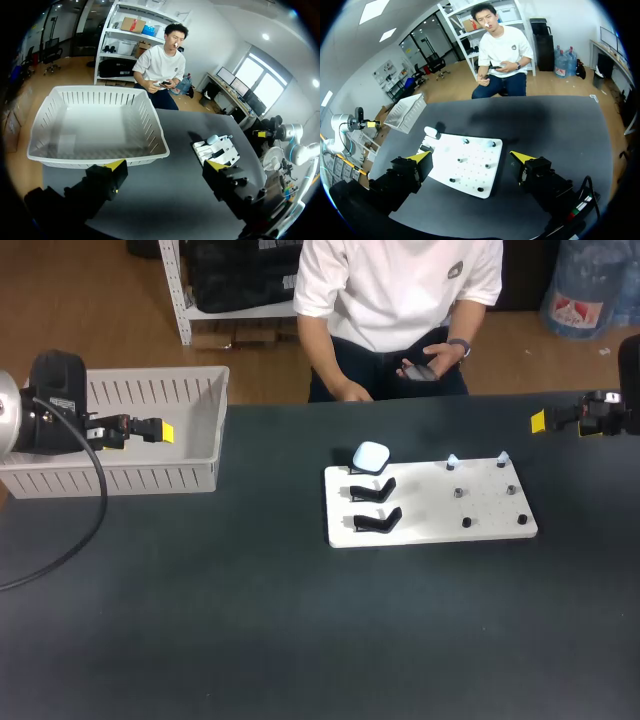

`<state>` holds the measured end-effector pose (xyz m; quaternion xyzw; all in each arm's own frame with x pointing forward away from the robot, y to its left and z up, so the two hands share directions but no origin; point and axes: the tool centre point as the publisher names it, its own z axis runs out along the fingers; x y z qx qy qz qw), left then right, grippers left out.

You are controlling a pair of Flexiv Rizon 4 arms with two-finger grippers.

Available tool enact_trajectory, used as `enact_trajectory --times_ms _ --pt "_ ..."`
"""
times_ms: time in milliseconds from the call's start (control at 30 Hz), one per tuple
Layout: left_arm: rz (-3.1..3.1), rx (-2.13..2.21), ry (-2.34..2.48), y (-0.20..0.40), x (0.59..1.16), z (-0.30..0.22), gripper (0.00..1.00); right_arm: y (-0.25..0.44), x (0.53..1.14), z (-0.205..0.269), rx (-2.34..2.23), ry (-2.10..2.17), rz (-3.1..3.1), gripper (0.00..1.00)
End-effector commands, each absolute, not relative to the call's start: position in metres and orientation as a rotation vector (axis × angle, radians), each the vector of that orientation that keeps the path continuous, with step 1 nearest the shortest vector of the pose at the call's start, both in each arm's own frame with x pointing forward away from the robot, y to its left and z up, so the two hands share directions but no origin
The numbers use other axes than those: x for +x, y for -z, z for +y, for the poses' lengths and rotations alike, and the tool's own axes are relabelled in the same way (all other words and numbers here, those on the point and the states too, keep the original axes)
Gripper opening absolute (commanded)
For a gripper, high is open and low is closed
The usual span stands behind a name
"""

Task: Pick up each earbud case from the left stands, insert the matching earbuds, close the lid, and place the case in the box.

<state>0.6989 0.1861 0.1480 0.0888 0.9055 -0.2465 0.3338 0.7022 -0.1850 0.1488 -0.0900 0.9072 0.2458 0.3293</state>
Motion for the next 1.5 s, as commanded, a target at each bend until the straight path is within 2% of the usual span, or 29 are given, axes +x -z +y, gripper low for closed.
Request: enact_trajectory --times_ms 33,533,1100,1500 --pt "2.374 0.229 0.634 -0.150 0.699 0.185 1.00 -0.149 0.702 -0.185 -0.235 -0.643 2.373 1.00" --pt "2.374 0.229 0.634 -0.150 0.699 0.185 1.00 -0.149 0.702 -0.185 -0.235 -0.643 2.373 1.00" --pt "1.810 1.022 0.832 -0.149 0.708 0.171 1.00 -0.149 0.702 -0.185 -0.235 -0.643 2.373 1.00" --pt "1.598 1.321 0.864 -0.152 0.703 0.160 1.00 -0.149 0.702 -0.185 -0.235 -0.643 2.373 1.00"
